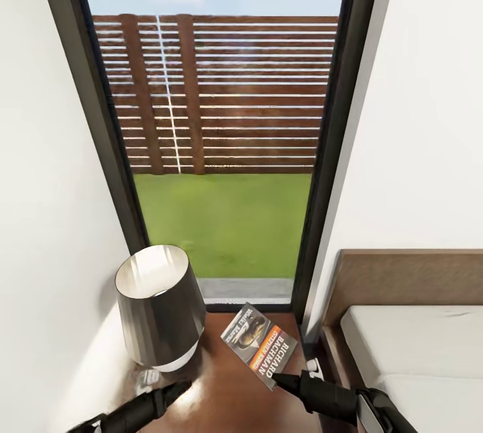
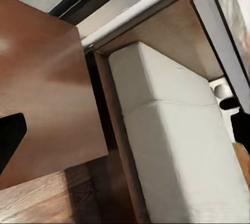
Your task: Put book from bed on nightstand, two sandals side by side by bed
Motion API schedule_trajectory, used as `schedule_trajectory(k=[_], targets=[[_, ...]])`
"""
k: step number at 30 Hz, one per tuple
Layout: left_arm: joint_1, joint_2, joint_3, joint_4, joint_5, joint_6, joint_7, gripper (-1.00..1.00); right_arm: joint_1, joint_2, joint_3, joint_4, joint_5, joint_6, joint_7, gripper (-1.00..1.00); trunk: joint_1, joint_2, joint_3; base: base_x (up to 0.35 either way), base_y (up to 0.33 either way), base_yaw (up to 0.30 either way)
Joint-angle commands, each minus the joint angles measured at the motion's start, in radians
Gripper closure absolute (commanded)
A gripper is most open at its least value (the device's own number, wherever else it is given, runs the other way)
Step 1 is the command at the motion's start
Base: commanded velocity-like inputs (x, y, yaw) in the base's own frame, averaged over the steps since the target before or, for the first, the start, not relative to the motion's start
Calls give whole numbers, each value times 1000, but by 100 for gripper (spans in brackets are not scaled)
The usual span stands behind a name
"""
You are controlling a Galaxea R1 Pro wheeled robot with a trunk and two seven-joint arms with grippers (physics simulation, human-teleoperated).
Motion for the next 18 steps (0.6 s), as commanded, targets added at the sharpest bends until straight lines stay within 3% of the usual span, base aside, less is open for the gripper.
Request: schedule_trajectory(k=[1, 2, 7, 12, 18], targets=[[-1, -4, -34, 0, 3, 12, -20, -100, -1, 0, -2, 0, -4, 7, 1, 100, 0, -1, -1, 0, 0, 0], [-1, -8, -81, -1, 4, 14, -34, -100, -1, 0, -1, 0, -4, 7, 1, 100, 0, -1, -1, 0, 0, 0], [-1, -20, -136, -7, 6, 20, -66, -100, -1, 0, -1, 0, -4, 7, 1, 100, 0, -1, -1, 0, 0, 0], [-1, -22, -143, -10, 7, 32, -194, -100, -1, 0, -2, 0, -4, 7, 1, 100, 0, -1, -1, 0, 0, 0], [-1, -21, -144, -12, 8, 78, -259, -100, -1, 0, -2, 0, -4, 7, 1, 100, 0, -1, -1, 0, 0, 0]])
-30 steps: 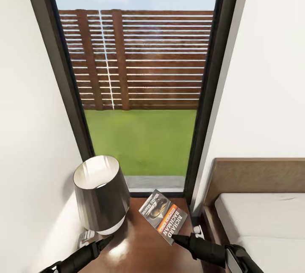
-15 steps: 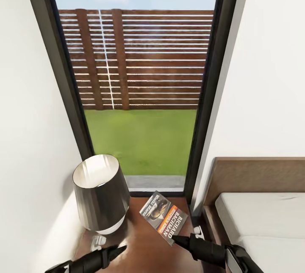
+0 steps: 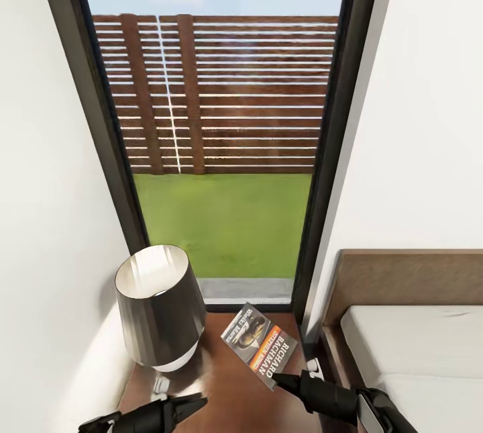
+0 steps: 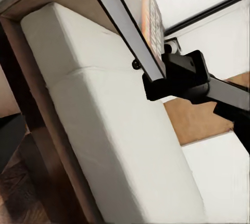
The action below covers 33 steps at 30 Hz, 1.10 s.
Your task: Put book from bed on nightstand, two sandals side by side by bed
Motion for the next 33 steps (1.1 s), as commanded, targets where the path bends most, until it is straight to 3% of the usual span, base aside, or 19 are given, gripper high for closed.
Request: schedule_trajectory(k=[1, 5, 14, 20, 33], targets=[[0, 0, 2, 0, 0, 17, -32, -100, -1, 0, -1, 0, -4, 7, 1, 100, 0, -1, -1, 0, 0, 0], [0, 0, 3, 1, 1, 24, -101, -100, -1, 0, -1, 0, -4, 6, 1, 100, 0, -1, -1, 0, 0, 0], [0, -5, 1, 1, 2, 28, -130, -100, -1, 0, 0, 0, -4, 7, 1, 100, 0, -1, -1, 0, 0, 0], [-1, -39, -1, 0, -1, 34, -177, -100, -1, 0, 0, 0, -4, 6, 1, 100, 0, -1, -1, 0, 0, 0], [-1, -52, -1, 0, -4, 52, -182, -100, -1, 1, 0, 0, -4, 6, 0, 100, 0, -1, -1, 0, 0, 0]])
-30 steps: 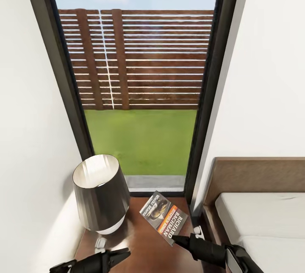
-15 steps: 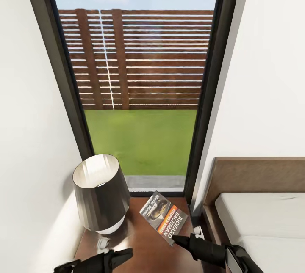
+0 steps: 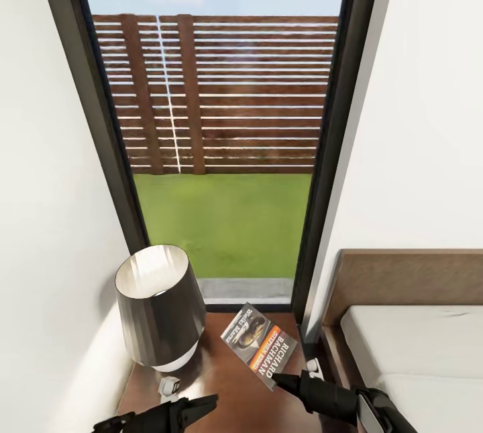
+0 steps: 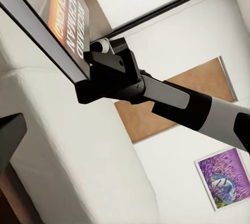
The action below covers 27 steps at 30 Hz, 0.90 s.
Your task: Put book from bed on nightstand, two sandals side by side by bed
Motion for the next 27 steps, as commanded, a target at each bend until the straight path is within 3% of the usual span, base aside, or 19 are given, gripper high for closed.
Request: schedule_trajectory(k=[1, 27], targets=[[-1, 0, 2, 0, -1, 11, -4, -100, -1, 0, -1, 0, -4, 7, 1, 100, 0, -1, -1, 0, 0, 0], [-1, -1, 0, 1, -1, 11, -4, -100, -1, 1, 0, 0, -4, 7, 1, 100, 100, -183, -83, 0, 0, 0]])
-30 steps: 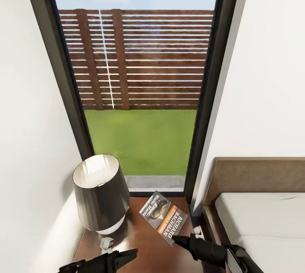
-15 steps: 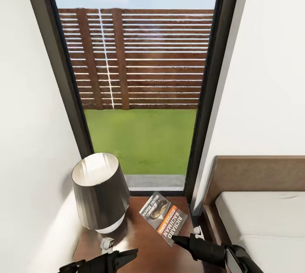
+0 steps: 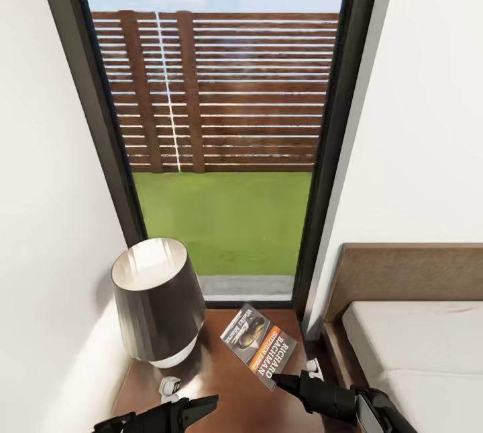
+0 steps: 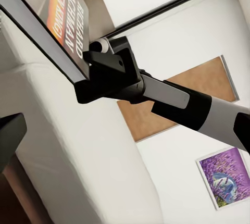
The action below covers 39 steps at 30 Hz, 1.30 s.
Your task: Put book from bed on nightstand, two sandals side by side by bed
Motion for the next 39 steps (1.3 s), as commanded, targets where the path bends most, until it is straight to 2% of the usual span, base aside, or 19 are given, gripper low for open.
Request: schedule_trajectory(k=[1, 39], targets=[[-1, 0, 2, 0, -2, 11, -4, -100, -1, 0, -1, 0, -5, 7, 1, 100, 4, -8, -4, 0, 0, 0], [0, -1, -1, 0, -3, 11, -4, -100, -1, 0, -2, 0, -4, 7, 1, 100, 150, -274, -123, 0, 0, 0]])
